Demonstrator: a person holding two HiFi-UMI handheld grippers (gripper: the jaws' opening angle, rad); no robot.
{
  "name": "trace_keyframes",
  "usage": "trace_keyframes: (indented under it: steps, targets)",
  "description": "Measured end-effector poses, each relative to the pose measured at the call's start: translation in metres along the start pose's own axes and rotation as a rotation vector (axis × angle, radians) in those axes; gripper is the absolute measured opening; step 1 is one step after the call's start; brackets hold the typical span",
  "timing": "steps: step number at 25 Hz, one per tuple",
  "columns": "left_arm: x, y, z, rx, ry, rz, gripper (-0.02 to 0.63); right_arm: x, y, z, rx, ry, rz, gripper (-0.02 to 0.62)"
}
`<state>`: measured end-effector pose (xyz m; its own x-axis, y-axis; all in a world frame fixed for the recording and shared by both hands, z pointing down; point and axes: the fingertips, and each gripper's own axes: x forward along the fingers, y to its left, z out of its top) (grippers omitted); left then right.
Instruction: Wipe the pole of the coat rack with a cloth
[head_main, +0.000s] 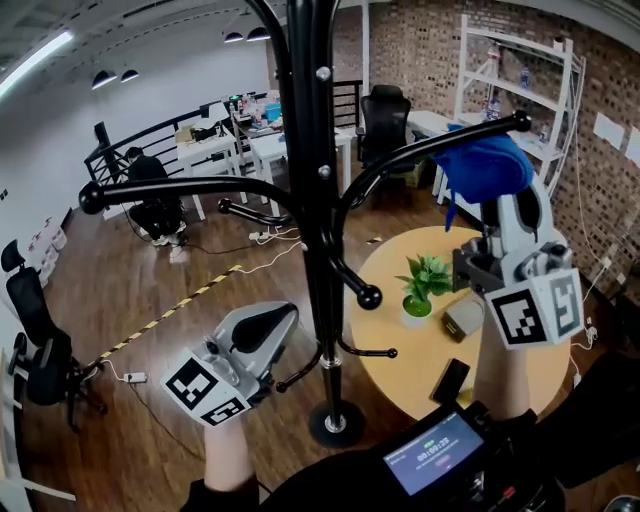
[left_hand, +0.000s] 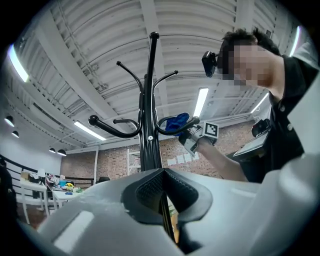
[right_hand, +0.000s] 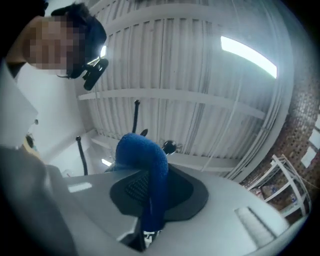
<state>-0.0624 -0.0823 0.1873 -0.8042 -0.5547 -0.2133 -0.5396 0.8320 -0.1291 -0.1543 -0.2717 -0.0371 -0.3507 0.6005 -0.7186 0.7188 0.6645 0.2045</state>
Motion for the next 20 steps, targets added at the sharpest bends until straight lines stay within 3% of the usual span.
trace_keyframes:
  steps: [3, 6, 9, 15, 20]
  targets:
    - [0.003, -0.005, -0.002, 0.000, -0.010, -0.023, 0.000, -0.013, -0.016, 0.016, -0.022, -0.021, -0.055, 0.043]
    - [0.004, -0.011, -0.007, -0.006, -0.016, -0.039, 0.000, -0.014, 0.002, 0.007, -0.057, 0.007, -0.035, 0.043]
    - [0.006, -0.015, -0.010, -0.015, -0.007, -0.044, 0.000, -0.006, 0.026, -0.016, -0.069, 0.063, 0.034, 0.041]
    - [-0.007, -0.008, -0.017, -0.043, -0.004, 0.008, 0.000, -0.001, 0.119, -0.107, -0.108, 0.234, 0.300, 0.041]
    - [-0.019, -0.012, -0.024, -0.066, 0.009, 0.020, 0.000, -0.041, 0.147, -0.155, -0.090, 0.314, 0.332, 0.038]
